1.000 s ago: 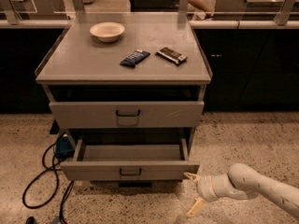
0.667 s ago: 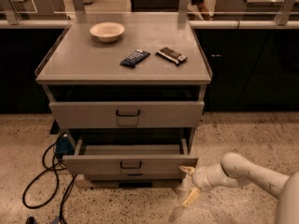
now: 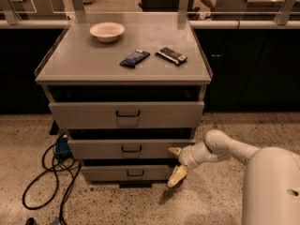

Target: Close middle drawer

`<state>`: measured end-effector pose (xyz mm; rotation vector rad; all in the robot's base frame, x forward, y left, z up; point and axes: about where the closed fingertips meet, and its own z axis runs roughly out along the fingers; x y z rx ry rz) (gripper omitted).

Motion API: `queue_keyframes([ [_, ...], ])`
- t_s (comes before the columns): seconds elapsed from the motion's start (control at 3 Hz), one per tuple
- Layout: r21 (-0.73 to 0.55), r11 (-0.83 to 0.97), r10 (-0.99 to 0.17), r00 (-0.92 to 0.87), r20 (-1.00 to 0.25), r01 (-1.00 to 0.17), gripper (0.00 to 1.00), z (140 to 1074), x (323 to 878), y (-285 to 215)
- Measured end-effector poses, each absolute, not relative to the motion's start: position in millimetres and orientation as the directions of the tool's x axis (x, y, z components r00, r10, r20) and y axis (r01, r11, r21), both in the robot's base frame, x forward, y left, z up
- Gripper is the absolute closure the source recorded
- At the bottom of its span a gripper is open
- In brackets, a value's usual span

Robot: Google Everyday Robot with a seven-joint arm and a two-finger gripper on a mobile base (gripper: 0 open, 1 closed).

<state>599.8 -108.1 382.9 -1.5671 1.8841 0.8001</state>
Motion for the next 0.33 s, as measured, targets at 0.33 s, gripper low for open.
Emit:
queue_keyframes([
  [0.33, 0.094, 0.140, -0.654, -0.163, -0.739, -0.986, 0.00, 382.9, 599.8, -108.1],
])
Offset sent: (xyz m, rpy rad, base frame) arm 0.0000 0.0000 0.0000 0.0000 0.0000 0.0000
